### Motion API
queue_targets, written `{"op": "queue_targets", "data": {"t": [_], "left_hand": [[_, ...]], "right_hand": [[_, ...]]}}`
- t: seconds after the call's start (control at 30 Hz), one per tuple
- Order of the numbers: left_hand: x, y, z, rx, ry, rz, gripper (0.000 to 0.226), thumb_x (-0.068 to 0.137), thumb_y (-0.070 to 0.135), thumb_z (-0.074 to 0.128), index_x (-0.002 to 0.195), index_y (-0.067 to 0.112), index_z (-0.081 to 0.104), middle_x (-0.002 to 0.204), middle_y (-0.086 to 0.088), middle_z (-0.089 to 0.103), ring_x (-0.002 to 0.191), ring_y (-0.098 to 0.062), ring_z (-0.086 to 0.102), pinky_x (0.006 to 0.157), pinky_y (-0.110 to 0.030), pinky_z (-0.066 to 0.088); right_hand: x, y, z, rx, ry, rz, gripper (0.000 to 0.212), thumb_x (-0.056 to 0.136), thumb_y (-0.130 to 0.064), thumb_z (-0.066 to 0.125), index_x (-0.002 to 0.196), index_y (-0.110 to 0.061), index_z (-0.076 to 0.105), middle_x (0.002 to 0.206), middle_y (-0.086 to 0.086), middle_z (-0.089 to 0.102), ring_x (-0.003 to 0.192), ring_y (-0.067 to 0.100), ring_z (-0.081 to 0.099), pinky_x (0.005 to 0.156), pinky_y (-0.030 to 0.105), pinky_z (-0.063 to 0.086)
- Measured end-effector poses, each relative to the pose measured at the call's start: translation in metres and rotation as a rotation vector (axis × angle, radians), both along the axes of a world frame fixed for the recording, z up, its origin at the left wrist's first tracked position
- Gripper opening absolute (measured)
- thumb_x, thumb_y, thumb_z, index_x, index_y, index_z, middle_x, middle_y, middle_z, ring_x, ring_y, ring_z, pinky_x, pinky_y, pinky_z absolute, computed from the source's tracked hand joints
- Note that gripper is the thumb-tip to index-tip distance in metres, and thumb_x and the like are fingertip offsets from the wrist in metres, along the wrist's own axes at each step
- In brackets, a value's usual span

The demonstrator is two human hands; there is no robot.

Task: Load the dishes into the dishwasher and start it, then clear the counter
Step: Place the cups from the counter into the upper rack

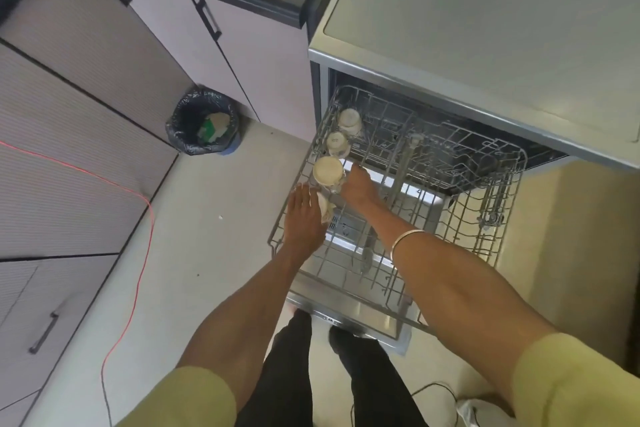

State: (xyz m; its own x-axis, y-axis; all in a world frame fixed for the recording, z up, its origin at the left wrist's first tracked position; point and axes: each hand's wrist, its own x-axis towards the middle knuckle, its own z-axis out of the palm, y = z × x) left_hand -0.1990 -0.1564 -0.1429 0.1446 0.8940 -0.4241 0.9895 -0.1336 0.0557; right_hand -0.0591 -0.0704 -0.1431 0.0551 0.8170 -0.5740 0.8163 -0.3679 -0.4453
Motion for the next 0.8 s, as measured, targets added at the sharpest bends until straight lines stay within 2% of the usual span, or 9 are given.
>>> {"op": "queue_targets", "data": {"t": [0.1, 0.2, 0.3, 0.4, 0.53, 0.63, 0.73, 0.8], "left_hand": [[0.005, -0.004, 0.025, 0.01, -0.087, 0.049, 0.082, 0.099, 0.045, 0.047, 0.153, -0.005, 0.011, 0.161, -0.024, 0.01, 0.151, -0.036, 0.01, 0.123, -0.044, 0.006], [0.004, -0.01, 0.05, 0.002, -0.119, 0.088, 0.078, 0.101, 0.046, 0.039, 0.153, -0.004, 0.011, 0.162, -0.022, 0.01, 0.151, -0.034, 0.008, 0.122, -0.042, 0.004], [-0.002, -0.025, 0.068, -0.02, -0.14, 0.125, 0.075, 0.102, 0.044, 0.036, 0.153, -0.004, 0.01, 0.162, -0.022, 0.009, 0.151, -0.034, 0.007, 0.122, -0.043, 0.005], [-0.01, -0.04, 0.085, -0.049, -0.14, 0.162, 0.073, 0.103, 0.039, 0.036, 0.153, -0.005, 0.008, 0.162, -0.022, 0.008, 0.151, -0.035, 0.006, 0.122, -0.046, 0.006], [-0.024, -0.048, 0.107, -0.067, -0.134, 0.218, 0.065, 0.105, 0.03, 0.03, 0.154, -0.005, 0.005, 0.162, -0.022, 0.004, 0.151, -0.035, 0.003, 0.122, -0.045, 0.004], [-0.04, -0.051, 0.116, -0.052, -0.15, 0.247, 0.062, 0.106, 0.028, 0.028, 0.154, -0.003, 0.005, 0.163, -0.021, 0.003, 0.151, -0.034, 0.002, 0.122, -0.045, 0.003], [-0.062, -0.05, 0.125, -0.051, -0.185, 0.304, 0.062, 0.107, 0.031, 0.025, 0.155, -0.002, 0.003, 0.163, -0.02, -0.001, 0.152, -0.033, -0.001, 0.122, -0.045, 0.002], [-0.08, -0.05, 0.13, -0.041, -0.195, 0.313, 0.061, 0.107, 0.031, 0.022, 0.155, -0.001, 0.003, 0.163, -0.019, -0.002, 0.152, -0.033, -0.001, 0.123, -0.045, 0.002]], "right_hand": [[0.001, -0.016, 0.019, 0.054, -0.008, 0.024, 0.051, 0.091, -0.017, 0.065, 0.136, -0.002, 0.045, 0.137, 0.02, 0.051, 0.128, 0.035, 0.049, 0.096, 0.042, 0.048], [-0.002, -0.039, 0.041, 0.053, -0.026, 0.03, 0.03, 0.094, -0.017, 0.058, 0.121, -0.003, 0.055, 0.121, 0.018, 0.06, 0.111, 0.035, 0.06, 0.082, 0.04, 0.053], [-0.007, -0.059, 0.073, 0.027, -0.034, 0.043, 0.03, 0.094, -0.025, 0.062, 0.115, -0.003, 0.059, 0.113, 0.013, 0.064, 0.101, 0.03, 0.063, 0.07, 0.033, 0.05], [-0.013, -0.068, 0.104, -0.009, -0.079, 0.135, 0.025, 0.094, -0.021, 0.06, 0.11, -0.002, 0.06, 0.108, 0.007, 0.064, 0.098, 0.024, 0.063, 0.07, 0.031, 0.046], [-0.021, -0.068, 0.122, 0.017, -0.119, 0.235, 0.025, 0.088, -0.02, 0.059, 0.106, -0.004, 0.066, 0.106, 0.013, 0.069, 0.098, 0.031, 0.067, 0.066, 0.029, 0.045], [-0.033, -0.08, 0.143, 0.022, -0.166, 0.298, 0.021, 0.089, -0.013, 0.057, 0.105, -0.001, 0.066, 0.104, 0.015, 0.068, 0.098, 0.032, 0.066, 0.068, 0.032, 0.047], [-0.051, -0.089, 0.151, 0.014, -0.238, 0.34, 0.026, 0.093, -0.014, 0.053, 0.112, 0.001, 0.063, 0.111, 0.017, 0.067, 0.103, 0.032, 0.064, 0.072, 0.033, 0.048], [-0.066, -0.093, 0.154, 0.001, -0.261, 0.365, 0.031, 0.096, -0.014, 0.05, 0.121, 0.002, 0.06, 0.12, 0.018, 0.064, 0.112, 0.033, 0.061, 0.087, 0.037, 0.051]]}}
